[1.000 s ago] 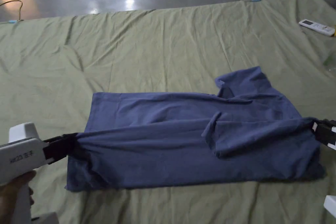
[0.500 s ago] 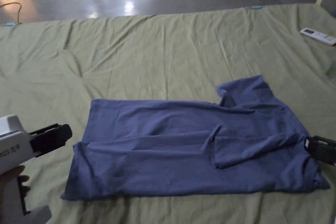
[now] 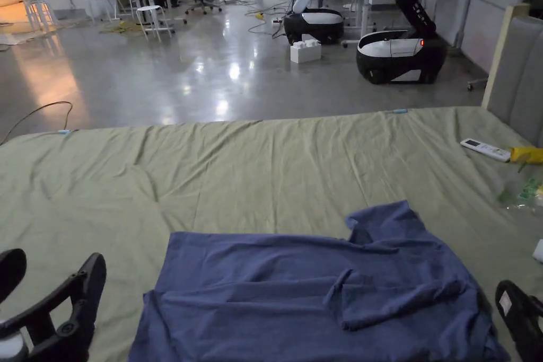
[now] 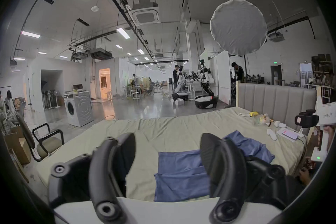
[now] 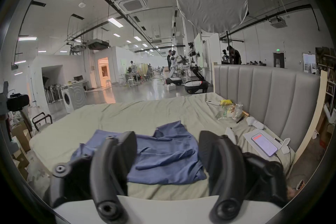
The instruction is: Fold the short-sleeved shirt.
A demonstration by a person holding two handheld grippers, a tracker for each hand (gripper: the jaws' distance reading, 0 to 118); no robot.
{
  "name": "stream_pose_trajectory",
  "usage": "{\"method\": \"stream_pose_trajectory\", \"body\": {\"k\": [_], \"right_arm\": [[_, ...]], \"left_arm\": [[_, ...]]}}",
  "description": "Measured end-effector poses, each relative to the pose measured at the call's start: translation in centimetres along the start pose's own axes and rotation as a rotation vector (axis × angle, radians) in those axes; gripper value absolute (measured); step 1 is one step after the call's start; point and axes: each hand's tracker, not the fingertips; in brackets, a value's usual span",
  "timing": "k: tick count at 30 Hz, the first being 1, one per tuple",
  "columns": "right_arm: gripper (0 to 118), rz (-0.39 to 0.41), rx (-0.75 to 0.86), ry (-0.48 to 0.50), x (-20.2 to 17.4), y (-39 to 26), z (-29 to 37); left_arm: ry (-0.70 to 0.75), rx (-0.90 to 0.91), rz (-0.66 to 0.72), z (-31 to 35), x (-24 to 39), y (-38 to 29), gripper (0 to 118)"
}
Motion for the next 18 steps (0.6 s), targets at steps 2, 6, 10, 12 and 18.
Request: {"method": "stream_pose_trajectory", "body": {"k": [2, 6, 10, 12, 18], "right_arm": [[19, -0.024, 0.017, 0.030, -0.8, 0.2, 1.4], [1, 0.008, 0.056, 0.060, -2.6, 0.7, 3.6], [0, 0.054, 0.074, 0.062, -3.5, 0.8, 4.2], [0, 0.056, 0.076, 0.067, -3.8, 0.9, 4.1], [0, 0.055, 0.075, 0.072, -4.2, 1.2, 3.7]], "left_arm": [[0.020, 0.013, 0.019, 1.1, 0.6, -0.5, 16], [-0.020, 0.003, 0.026, 2.8, 1.8, -0.9, 0], [-0.028, -0.029, -0.030, 3.2, 2.6, -1.1, 0], [-0.058, -0.036, -0.006, 3.0, 2.6, -1.2, 0], [-0.073, -0.060, 0.000, 2.1, 2.6, -1.7, 0]]}}
